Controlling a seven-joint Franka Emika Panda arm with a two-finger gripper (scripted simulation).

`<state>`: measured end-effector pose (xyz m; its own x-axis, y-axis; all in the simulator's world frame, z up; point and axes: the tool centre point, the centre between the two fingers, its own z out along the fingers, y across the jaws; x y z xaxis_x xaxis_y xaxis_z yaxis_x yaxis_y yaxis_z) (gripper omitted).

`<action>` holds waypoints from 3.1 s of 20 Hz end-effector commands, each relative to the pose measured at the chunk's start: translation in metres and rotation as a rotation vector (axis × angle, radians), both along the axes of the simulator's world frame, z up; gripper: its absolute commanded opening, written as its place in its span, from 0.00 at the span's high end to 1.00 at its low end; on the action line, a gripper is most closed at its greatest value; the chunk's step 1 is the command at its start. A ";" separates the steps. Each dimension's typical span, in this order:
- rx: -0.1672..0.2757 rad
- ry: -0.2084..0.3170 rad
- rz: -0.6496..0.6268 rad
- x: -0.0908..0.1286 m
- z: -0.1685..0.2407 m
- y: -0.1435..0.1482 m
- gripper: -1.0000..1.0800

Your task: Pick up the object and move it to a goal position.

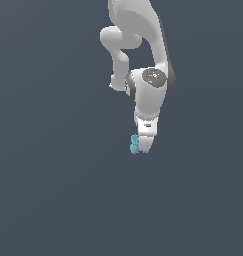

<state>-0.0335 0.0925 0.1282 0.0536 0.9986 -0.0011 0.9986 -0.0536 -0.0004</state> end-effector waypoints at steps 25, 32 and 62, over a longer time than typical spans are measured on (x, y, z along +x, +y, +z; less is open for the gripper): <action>0.002 0.000 0.142 -0.006 -0.047 0.005 0.04; 0.001 0.000 0.143 -0.005 -0.055 0.005 1.00; 0.004 -0.001 0.145 0.013 0.078 -0.019 1.00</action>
<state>-0.0225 0.0761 0.1893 -0.0910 0.9959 0.0019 0.9959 0.0910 0.0003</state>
